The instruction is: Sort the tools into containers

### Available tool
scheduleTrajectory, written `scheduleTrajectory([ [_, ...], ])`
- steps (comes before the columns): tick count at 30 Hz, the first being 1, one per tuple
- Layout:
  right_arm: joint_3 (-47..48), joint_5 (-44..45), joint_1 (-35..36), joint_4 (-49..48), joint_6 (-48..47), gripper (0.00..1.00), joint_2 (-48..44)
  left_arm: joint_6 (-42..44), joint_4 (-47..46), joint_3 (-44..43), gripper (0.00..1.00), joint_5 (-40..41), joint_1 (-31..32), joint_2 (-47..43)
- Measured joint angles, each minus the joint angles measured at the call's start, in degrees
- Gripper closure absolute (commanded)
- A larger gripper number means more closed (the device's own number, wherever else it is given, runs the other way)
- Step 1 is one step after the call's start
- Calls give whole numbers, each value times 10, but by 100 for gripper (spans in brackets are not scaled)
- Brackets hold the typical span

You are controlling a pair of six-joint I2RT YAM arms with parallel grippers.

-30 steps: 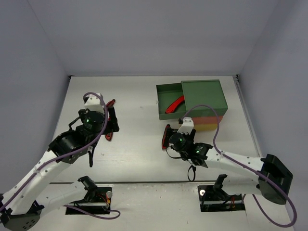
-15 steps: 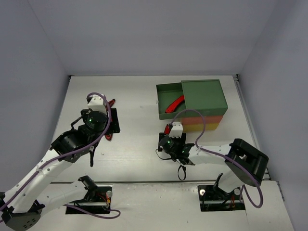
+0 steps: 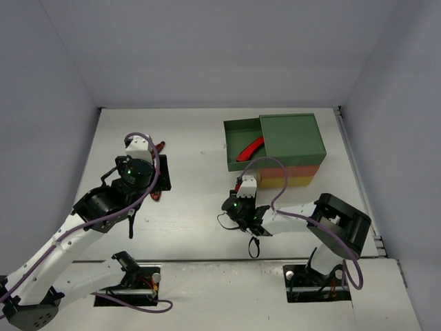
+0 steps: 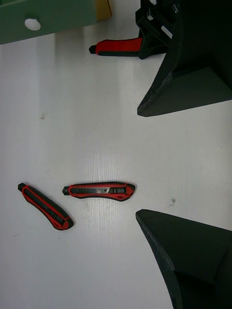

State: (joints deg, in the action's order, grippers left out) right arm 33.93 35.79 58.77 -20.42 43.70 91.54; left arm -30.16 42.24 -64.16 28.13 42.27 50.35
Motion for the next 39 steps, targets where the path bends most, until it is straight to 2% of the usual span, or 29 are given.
scheduleTrajectory([
  [3,-6,-1,11,-7,0,90,-4,1,0,0,25,0,0,0],
  [10,-44,-54,69,-5,8,88,-55,11,0,0,25,5,-7,6],
  [14,-45,-77,120,5,18,77,-64,13,0,0,25,5,-13,14],
  [21,-43,-90,173,6,47,34,-67,15,0,0,25,5,-15,16],
  [23,-34,-96,177,15,50,30,-67,16,0,0,25,5,-15,16],
  [32,74,-104,165,128,32,29,0,19,0,0,25,5,-19,15],
  [39,118,-110,130,148,18,34,37,20,7,-2,25,2,-22,14],
])
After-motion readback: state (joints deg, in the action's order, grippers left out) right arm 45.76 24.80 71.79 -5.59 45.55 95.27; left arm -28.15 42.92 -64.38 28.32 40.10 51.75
